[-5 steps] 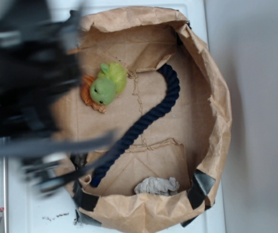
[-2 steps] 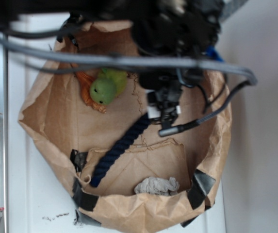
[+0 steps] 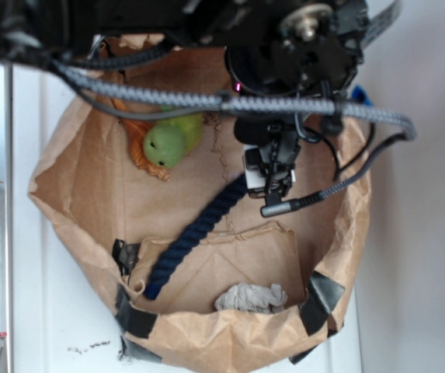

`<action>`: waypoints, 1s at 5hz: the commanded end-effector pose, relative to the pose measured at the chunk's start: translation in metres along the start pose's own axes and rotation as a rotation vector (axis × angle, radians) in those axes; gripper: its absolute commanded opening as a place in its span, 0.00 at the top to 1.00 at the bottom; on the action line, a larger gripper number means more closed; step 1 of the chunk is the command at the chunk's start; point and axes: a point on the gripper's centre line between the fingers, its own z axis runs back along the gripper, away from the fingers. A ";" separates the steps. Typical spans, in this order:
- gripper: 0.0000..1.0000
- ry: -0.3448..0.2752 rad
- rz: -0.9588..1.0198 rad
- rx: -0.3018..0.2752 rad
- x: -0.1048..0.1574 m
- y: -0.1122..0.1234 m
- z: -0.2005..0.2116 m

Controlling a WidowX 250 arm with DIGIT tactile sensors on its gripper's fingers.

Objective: Grab the green animal.

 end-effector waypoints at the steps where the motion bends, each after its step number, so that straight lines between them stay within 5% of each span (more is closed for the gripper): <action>1: 0.00 -0.073 -0.007 0.008 0.012 -0.001 0.025; 3: 0.00 -0.098 -0.088 -0.002 0.019 0.010 -0.009; 5: 0.00 -0.033 -0.246 -0.046 0.016 0.016 -0.023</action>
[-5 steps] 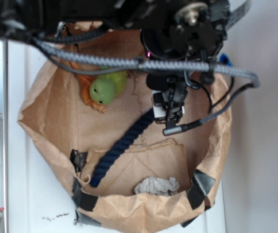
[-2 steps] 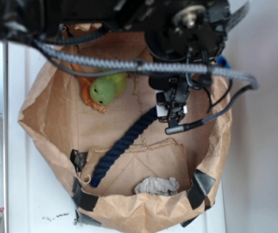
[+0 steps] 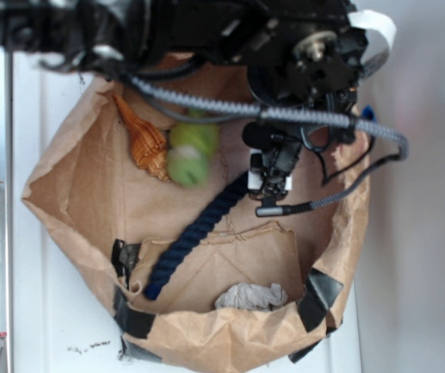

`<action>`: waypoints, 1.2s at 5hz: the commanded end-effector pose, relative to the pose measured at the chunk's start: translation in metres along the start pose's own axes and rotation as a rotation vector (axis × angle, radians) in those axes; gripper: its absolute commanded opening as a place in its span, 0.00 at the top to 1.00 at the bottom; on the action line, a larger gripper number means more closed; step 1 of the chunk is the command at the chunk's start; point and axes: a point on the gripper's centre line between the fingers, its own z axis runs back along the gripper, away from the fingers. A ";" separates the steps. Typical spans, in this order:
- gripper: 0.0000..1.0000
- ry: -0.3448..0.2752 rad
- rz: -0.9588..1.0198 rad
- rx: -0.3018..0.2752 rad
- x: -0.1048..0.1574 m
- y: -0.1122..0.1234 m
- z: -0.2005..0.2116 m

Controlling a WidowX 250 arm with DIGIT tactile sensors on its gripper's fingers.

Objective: Grab the green animal.

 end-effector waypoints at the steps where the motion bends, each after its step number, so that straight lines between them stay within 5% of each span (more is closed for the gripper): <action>1: 0.00 -0.065 -0.106 0.014 0.007 0.007 0.034; 3: 0.00 -0.139 -0.144 0.076 -0.015 -0.013 0.057; 5: 0.00 -0.129 -0.198 0.145 -0.054 -0.007 0.048; 6: 0.00 -0.150 -0.157 0.196 -0.052 -0.008 0.036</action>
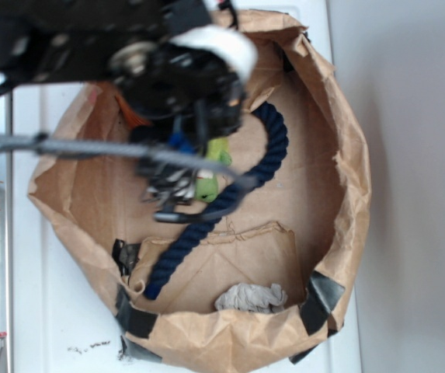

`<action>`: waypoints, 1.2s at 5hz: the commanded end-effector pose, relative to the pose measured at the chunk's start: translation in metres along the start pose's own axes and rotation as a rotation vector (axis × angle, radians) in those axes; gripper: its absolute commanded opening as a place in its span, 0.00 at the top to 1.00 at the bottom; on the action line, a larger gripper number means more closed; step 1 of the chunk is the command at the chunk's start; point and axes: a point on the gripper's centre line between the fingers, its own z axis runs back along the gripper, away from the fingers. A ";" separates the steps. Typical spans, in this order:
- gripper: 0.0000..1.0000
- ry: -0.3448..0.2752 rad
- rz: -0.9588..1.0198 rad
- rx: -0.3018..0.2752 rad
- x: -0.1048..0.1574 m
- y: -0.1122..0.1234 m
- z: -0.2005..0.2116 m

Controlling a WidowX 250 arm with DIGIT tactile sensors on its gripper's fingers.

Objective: Grab the green animal.

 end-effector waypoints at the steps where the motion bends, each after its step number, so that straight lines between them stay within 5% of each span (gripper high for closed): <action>1: 0.00 -0.050 0.041 0.124 0.013 0.002 -0.008; 2: 0.00 -0.050 0.068 0.165 0.018 0.002 -0.021; 3: 0.00 -0.013 0.089 0.124 0.031 0.004 -0.025; 4: 0.00 0.012 0.082 0.049 0.016 0.000 -0.003; 6: 0.00 0.134 0.599 -0.031 0.004 -0.003 0.031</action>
